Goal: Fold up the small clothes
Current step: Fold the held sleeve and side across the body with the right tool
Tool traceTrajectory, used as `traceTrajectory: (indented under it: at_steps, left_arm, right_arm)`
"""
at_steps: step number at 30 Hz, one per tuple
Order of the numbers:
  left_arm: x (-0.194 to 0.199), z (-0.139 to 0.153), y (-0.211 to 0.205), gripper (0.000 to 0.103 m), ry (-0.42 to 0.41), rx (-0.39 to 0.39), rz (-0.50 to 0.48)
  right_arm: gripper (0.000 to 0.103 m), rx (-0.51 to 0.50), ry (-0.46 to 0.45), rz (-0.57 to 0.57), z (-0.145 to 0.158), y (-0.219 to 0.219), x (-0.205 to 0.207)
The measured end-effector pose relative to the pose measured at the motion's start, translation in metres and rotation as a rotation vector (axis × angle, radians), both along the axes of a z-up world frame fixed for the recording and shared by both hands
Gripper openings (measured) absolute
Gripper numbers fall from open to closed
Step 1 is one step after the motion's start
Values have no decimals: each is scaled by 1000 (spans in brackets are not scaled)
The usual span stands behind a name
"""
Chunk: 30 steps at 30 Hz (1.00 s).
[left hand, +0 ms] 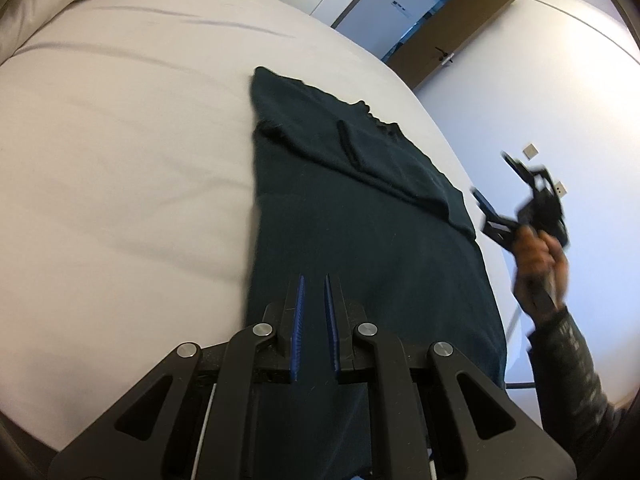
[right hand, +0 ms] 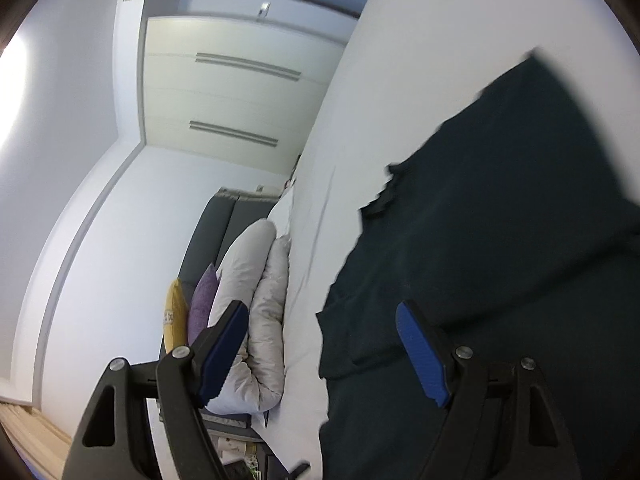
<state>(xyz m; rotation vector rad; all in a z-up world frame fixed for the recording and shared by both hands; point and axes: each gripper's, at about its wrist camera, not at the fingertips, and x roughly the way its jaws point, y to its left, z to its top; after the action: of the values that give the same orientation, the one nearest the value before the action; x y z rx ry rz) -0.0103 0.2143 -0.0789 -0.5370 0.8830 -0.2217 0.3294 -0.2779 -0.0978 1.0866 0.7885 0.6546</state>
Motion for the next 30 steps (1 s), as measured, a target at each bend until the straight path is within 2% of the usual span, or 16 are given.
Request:
traceTrajectory:
  at_steps: [3,5,6,7,9,11,13,16,18,19,20,21,23,26,29,30]
  left_arm:
    - [-11,-3,10,10,9,-14,2]
    - [-10,-5,14,10,4,-25,2]
    - [-5,-7,14,10,3,-27,3]
    - [-3,-9,14,10,3,-21,4]
    - [1,-10,12,10,-2,-5,6]
    - [1,-9,8,10,-9,25,7]
    - [-1,-5,3,10,-34,61,4]
    - [-3,4,-11,11,-78,158,-18]
    - [-8,10,-21,22,-110,198,-42]
    - [-12,13,-25,46,-120,203,-49]
    - [-15,16,-28,76,-133,211,-53]
    - [-25,21,-33,81,-176,219,-50]
    - [-38,31,-40,82,-230,239,-70]
    - [-55,39,-57,82,-258,358,-143]
    - [-81,42,-81,82,-312,547,-263]
    - [-94,42,-94,82,-336,638,-326]
  right_arm:
    - [80,48,77,35,-25,25,26]
    - [79,32,213,57,-62,39,39]
    - [65,10,238,67,-76,45,39]
    - [60,-24,210,71,-77,50,37]
    - [62,-51,157,96,-70,54,25]
    - [64,-27,183,134,-67,52,9]
    - [74,-40,161,134,-57,45,-12]
    - [81,-101,110,123,-39,28,-64]
    - [81,-122,90,128,-32,21,-95]
    - [81,-129,82,132,-30,17,-113]
    - [81,-144,70,134,-27,13,-134]
    - [81,-161,59,133,-25,10,-150]
    - [81,-224,30,123,-23,7,-186]
    - [81,-374,-21,88,-18,5,-239]
    - [81,-501,-75,55,-12,9,-277]
    - [81,-553,-100,42,-8,11,-288]
